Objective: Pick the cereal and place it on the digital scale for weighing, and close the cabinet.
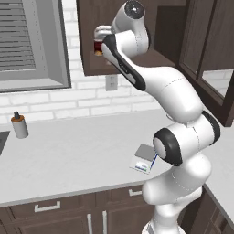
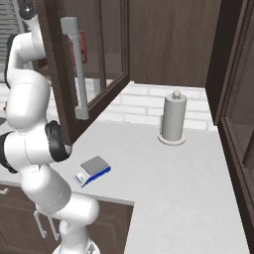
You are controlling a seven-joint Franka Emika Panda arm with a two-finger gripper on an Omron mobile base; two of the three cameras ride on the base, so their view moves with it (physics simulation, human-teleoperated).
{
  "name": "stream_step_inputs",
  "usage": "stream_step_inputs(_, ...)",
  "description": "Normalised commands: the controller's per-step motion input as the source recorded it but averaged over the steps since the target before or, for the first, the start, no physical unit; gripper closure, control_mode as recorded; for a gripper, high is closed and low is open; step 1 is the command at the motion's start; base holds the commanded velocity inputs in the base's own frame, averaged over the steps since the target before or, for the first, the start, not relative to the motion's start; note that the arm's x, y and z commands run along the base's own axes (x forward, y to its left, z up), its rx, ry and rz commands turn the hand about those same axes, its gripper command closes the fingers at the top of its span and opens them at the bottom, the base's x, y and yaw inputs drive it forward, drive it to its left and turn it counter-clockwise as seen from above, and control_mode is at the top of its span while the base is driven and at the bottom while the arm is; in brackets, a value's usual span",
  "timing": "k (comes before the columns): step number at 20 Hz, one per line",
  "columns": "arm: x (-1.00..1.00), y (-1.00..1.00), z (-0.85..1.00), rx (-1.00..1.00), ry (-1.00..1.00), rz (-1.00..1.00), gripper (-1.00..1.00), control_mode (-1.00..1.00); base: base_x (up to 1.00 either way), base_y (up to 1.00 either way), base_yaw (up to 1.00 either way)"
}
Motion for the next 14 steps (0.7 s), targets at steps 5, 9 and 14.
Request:
stream_step_inputs(5,0.20,0.22,0.00,-0.05,0.02,-0.02,-1.00,-1.00,0.00,0.00,0.00)
stream_step_inputs(9,0.21,0.03,0.00,-0.01,0.01,0.00,-1.00,-1.00,0.00,0.00,0.00)
stream_step_inputs(14,0.19,0.00,0.00,0.00,0.01,0.00,-1.00,-1.00,0.00,0.00,0.00)
